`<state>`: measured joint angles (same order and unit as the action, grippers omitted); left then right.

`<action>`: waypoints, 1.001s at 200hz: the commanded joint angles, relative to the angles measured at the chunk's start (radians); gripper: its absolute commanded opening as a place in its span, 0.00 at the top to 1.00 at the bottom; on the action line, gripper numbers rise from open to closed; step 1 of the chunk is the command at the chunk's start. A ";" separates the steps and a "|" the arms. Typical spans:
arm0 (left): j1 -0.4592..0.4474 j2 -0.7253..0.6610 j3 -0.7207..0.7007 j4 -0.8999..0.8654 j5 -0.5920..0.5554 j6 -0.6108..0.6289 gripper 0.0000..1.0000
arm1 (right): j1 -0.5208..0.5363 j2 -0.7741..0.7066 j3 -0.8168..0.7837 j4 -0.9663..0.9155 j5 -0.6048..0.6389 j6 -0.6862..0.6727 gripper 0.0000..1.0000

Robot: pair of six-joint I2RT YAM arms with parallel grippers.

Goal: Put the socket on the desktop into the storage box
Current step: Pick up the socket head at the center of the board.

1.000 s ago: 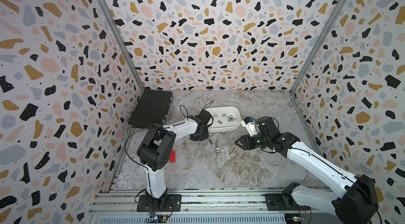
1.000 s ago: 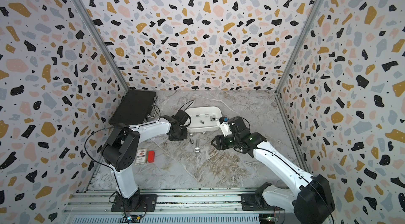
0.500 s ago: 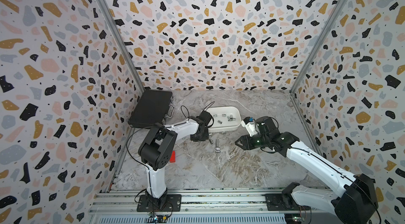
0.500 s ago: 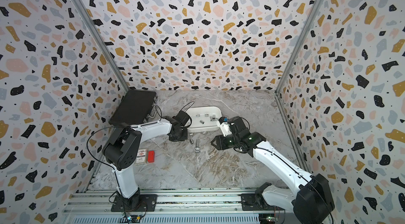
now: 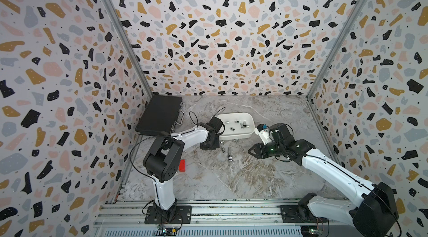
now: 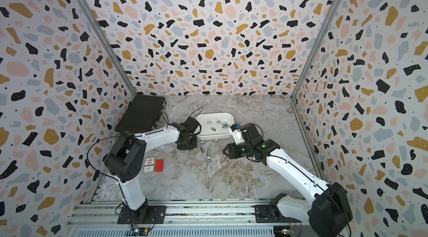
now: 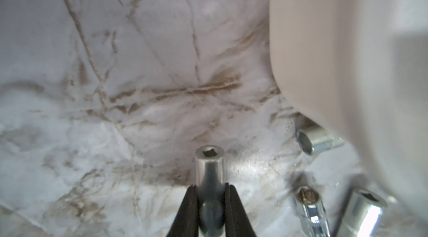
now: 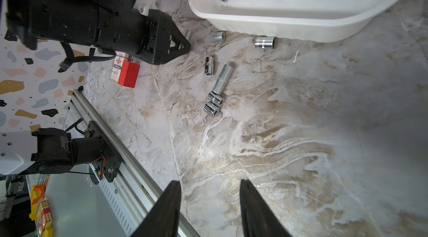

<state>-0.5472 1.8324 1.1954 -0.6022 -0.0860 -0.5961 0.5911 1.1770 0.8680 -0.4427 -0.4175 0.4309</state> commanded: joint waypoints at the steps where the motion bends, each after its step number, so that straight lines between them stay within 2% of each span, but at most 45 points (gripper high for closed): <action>1: -0.004 -0.087 0.008 -0.035 0.010 0.017 1.00 | 0.004 0.005 0.042 -0.019 0.005 0.013 0.54; 39: -0.003 -0.134 0.060 -0.060 0.038 0.025 1.00 | 0.004 0.021 0.065 -0.029 0.019 0.025 0.54; 77: -0.003 -0.118 0.142 -0.075 0.070 0.032 1.00 | 0.004 0.044 0.111 -0.067 0.057 0.029 0.54; 200: -0.003 0.123 0.453 -0.107 0.148 0.033 1.00 | -0.003 0.059 0.161 -0.104 0.120 0.039 0.54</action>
<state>-0.5472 1.9186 1.5784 -0.6991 0.0399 -0.5686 0.5911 1.2392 0.9886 -0.5167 -0.3222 0.4606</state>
